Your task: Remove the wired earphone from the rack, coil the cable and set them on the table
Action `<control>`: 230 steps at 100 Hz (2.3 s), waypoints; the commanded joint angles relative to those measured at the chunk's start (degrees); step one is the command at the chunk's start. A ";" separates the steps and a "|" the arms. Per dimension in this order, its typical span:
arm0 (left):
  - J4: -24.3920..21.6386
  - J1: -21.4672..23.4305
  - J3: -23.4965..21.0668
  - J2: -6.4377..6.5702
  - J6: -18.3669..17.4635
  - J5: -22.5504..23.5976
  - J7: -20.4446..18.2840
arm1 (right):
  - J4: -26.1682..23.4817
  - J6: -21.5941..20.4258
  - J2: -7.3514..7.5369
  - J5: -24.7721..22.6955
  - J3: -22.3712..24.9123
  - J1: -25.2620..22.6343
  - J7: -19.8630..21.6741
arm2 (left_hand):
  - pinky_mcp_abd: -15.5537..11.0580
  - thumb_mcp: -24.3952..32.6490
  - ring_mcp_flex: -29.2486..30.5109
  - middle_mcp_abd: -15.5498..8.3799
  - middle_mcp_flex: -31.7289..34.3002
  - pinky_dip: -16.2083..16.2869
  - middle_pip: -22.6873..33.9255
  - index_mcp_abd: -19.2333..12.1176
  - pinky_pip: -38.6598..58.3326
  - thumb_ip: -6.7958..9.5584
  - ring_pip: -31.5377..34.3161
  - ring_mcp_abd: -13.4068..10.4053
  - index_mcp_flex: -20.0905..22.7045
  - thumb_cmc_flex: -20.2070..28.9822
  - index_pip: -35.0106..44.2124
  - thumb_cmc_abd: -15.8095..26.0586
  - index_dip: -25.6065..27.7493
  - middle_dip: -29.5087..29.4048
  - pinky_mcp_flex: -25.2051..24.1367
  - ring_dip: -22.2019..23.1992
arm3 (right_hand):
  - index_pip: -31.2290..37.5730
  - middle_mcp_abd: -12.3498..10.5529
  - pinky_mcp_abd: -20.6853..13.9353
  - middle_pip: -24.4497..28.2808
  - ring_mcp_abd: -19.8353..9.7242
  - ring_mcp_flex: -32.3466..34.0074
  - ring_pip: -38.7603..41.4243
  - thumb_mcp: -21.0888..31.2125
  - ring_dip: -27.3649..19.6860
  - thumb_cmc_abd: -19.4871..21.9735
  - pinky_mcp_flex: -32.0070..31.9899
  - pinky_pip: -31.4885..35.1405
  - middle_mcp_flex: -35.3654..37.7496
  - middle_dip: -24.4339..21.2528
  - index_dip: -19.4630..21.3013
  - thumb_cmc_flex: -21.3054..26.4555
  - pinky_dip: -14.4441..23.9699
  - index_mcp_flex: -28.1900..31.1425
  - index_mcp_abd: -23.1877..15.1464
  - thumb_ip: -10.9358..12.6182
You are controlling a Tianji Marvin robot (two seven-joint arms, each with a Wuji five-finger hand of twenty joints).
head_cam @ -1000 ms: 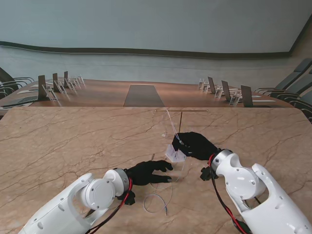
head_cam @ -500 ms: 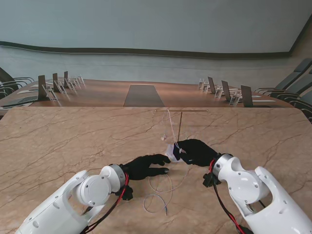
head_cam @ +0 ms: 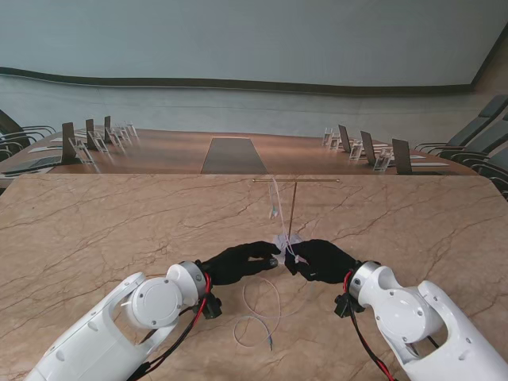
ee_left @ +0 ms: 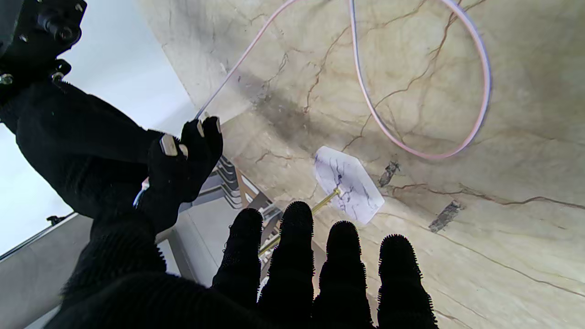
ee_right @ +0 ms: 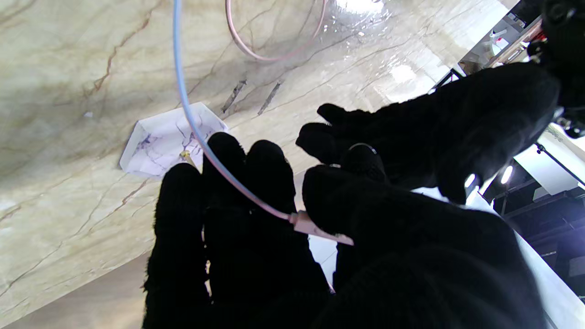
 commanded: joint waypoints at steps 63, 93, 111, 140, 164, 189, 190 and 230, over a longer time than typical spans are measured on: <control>5.13 -4.53 1.48 -3.46 -0.88 -12.30 2.25 | -1.97 -0.22 0.47 -1.24 0.43 -2.75 1.79 | -8.61 -1.19 -2.58 4.52 0.42 -15.36 -3.84 7.96 4.46 -1.23 2.14 1.56 6.79 -10.75 -6.71 2.55 -6.23 -5.77 1.99 -7.65 | 2.28 5.91 -0.65 3.33 -0.16 3.67 3.64 2.13 0.81 -2.18 0.58 4.41 1.32 1.32 1.47 -1.15 2.10 2.65 -1.67 4.12; 5.21 -3.66 0.77 -4.90 -0.52 -16.14 5.64 | -2.37 0.55 0.65 -1.15 0.26 -2.75 2.82 | -5.96 -1.56 0.99 6.38 5.20 -14.56 -2.95 9.67 11.09 -1.71 5.98 4.48 11.25 -11.04 -6.93 2.47 -5.98 -5.61 4.52 -7.88 | 2.39 5.90 -0.53 3.55 -0.13 4.01 3.90 2.24 0.63 -2.28 0.88 4.50 1.59 1.43 1.24 -1.24 2.17 2.75 -1.55 4.45; 5.13 -3.54 0.74 -5.60 -0.26 -17.67 7.31 | -2.42 0.92 0.72 -0.88 -0.23 -2.37 3.25 | -5.11 -1.49 1.71 6.57 6.05 -14.32 -2.67 9.74 12.21 -1.67 6.97 5.23 12.02 -10.54 -7.14 1.77 -5.86 -5.48 5.52 -8.17 | 2.42 5.88 -0.55 3.57 -0.12 4.03 3.99 2.23 0.58 -2.26 0.93 4.55 1.62 1.42 1.15 -1.29 2.21 2.74 -1.56 4.52; 5.43 -3.55 1.27 -6.76 -0.44 -20.25 9.74 | -2.65 1.42 0.98 -0.30 -1.28 -1.79 4.62 | -4.11 -1.61 3.78 6.78 7.82 -13.66 -2.06 9.97 14.17 -1.75 8.34 5.98 12.81 -10.34 -6.75 1.29 -5.38 -5.29 7.39 -8.39 | 2.53 5.90 -0.49 3.78 -0.12 4.26 4.21 2.32 0.52 -2.31 1.08 4.75 1.81 1.50 1.08 -1.37 2.30 2.86 -1.58 4.75; 6.04 -4.41 2.39 -7.46 -1.11 -23.34 9.79 | -2.68 1.83 0.96 -0.06 -1.73 -1.60 4.61 | -2.59 -1.70 5.99 7.50 10.31 -12.85 -1.32 10.77 16.19 -1.85 9.79 7.52 15.08 -11.00 -5.69 1.55 -4.86 -5.20 9.56 -8.24 | 2.58 5.96 -0.43 3.84 -0.04 4.34 4.39 2.32 0.50 -2.26 1.10 4.88 1.88 1.51 1.03 -1.47 2.36 2.86 -1.57 4.94; 6.00 -4.14 2.72 -7.99 -2.29 -24.82 10.96 | -2.45 3.13 1.03 0.10 -2.77 -1.14 5.02 | -0.66 -1.63 8.69 8.19 13.28 -11.78 -0.57 11.06 18.63 -1.85 11.32 9.27 17.75 -10.83 -4.68 1.46 -4.34 -5.05 11.73 -7.71 | 2.60 5.96 -0.40 3.97 0.06 4.46 4.51 2.41 0.45 -2.40 1.21 5.02 2.04 1.55 0.93 -1.45 2.42 2.97 -1.53 5.15; 6.02 -4.13 2.74 -8.04 -2.41 -24.87 11.13 | -2.43 3.18 1.03 0.10 -2.81 -1.10 5.06 | -0.57 -1.64 8.74 8.23 13.40 -11.75 -0.55 11.09 18.69 -1.86 11.34 9.31 17.83 -10.83 -4.65 1.41 -4.32 -5.04 11.80 -7.71 | 2.59 5.97 -0.40 3.96 0.05 4.46 4.51 2.42 0.45 -2.40 1.21 5.02 2.02 1.55 0.92 -1.44 2.43 2.96 -1.52 5.16; 6.64 -4.90 3.55 -8.91 -4.32 -28.63 11.68 | -1.97 5.10 1.05 -0.09 -4.01 -0.38 5.30 | 0.29 -1.60 12.40 7.74 16.32 -10.91 0.71 9.72 20.74 -1.83 12.75 9.90 17.79 -10.56 -4.36 1.14 -3.79 -3.89 14.11 -7.10 | 2.69 6.07 -0.29 4.17 0.05 4.58 4.77 2.44 0.38 -2.38 1.25 5.24 2.21 1.53 0.75 -1.53 2.51 2.99 -1.47 5.37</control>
